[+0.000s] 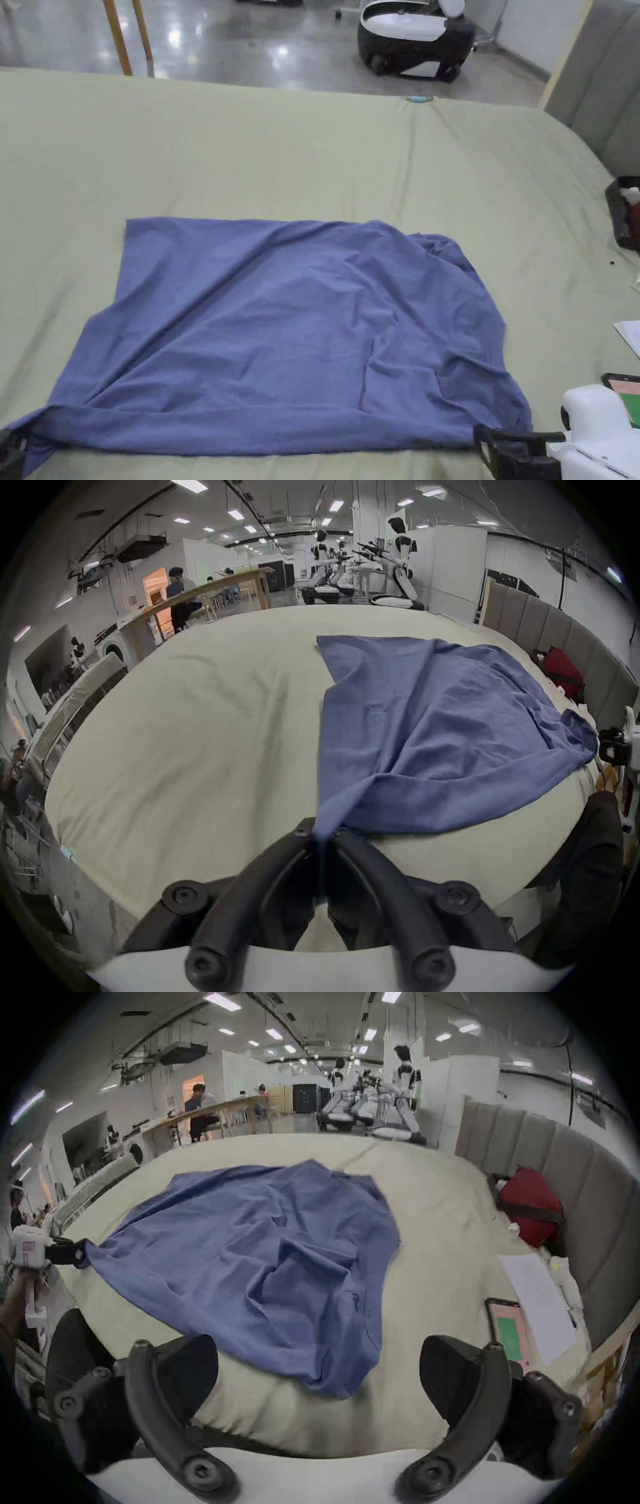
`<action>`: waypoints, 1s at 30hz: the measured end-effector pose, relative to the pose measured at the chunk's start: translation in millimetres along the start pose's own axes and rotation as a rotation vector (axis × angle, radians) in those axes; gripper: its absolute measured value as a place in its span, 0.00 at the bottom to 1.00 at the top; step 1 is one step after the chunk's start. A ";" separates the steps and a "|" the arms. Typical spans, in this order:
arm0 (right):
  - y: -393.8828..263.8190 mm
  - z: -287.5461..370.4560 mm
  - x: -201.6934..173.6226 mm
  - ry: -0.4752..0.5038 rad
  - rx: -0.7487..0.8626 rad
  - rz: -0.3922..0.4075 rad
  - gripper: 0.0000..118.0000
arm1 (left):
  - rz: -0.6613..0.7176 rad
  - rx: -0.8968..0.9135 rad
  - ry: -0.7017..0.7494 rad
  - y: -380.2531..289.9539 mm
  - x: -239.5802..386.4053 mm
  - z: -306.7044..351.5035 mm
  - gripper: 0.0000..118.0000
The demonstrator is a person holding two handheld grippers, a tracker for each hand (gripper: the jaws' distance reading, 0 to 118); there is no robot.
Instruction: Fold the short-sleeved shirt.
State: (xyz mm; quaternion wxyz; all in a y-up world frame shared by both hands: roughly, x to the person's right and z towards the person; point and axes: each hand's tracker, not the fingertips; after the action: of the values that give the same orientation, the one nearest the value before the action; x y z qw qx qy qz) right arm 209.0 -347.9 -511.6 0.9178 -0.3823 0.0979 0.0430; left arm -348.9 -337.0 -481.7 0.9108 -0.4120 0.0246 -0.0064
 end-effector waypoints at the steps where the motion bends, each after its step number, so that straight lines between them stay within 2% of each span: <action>1: 0.3 -9.1 3.4 0.019 -0.006 -0.015 0.82 | -0.002 -0.003 0.000 0.3 0.2 -1.0 0.02; 2: 1.4 -15.8 6.8 0.042 -0.015 -0.037 0.46 | -0.002 -0.005 0.001 0.8 -0.1 -1.9 0.02; 3: 3.1 -19.4 7.4 0.066 -0.029 -0.064 0.02 | -0.003 -0.009 0.001 1.9 -0.7 -3.0 0.02; 4: 3.5 -24.2 9.0 0.034 -0.029 -0.067 0.02 | -0.003 -0.011 0.002 0.5 -2.6 -4.6 0.02; 6: 8.1 -21.9 15.5 0.083 -0.012 -0.090 0.02 | -0.020 -0.019 0.015 3.5 -5.1 -2.7 0.02; 10: 24.1 7.9 26.3 0.071 0.104 -0.146 0.02 | -0.052 0.012 0.030 24.5 -8.7 14.8 0.02; 16: 84.6 29.9 29.8 0.019 0.230 -0.125 0.02 | -0.162 0.126 0.047 101.8 1.8 15.0 0.02; 20: 126.8 -11.8 37.8 -0.040 0.181 -0.107 0.02 | -0.197 0.076 0.029 153.8 10.3 -34.4 0.02; 24: 134.3 -81.9 46.2 -0.081 0.078 -0.105 0.02 | -0.224 -0.023 0.045 171.1 19.2 -107.2 0.02; 27: 124.4 -112.8 56.8 -0.059 0.025 -0.160 0.02 | -0.168 -0.069 0.013 164.0 19.5 -138.1 0.02; 28: 121.9 -114.2 57.6 -0.054 0.028 -0.165 0.02 | -0.168 -0.052 0.019 159.4 23.9 -134.1 0.11; 29: 119.2 -111.2 58.2 -0.038 0.041 -0.174 0.05 | -0.163 -0.035 0.023 156.2 26.0 -130.9 0.33; 30: 117.9 -103.8 58.5 0.019 0.063 -0.190 0.21 | -0.161 -0.021 0.019 151.9 27.5 -123.2 0.71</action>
State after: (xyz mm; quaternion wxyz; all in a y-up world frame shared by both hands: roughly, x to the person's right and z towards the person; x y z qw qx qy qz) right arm 232.7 -338.4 -677.3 0.9283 -0.3614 0.0710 -0.0509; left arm -328.9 -330.0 -678.1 0.9027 -0.4222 0.0004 -0.0832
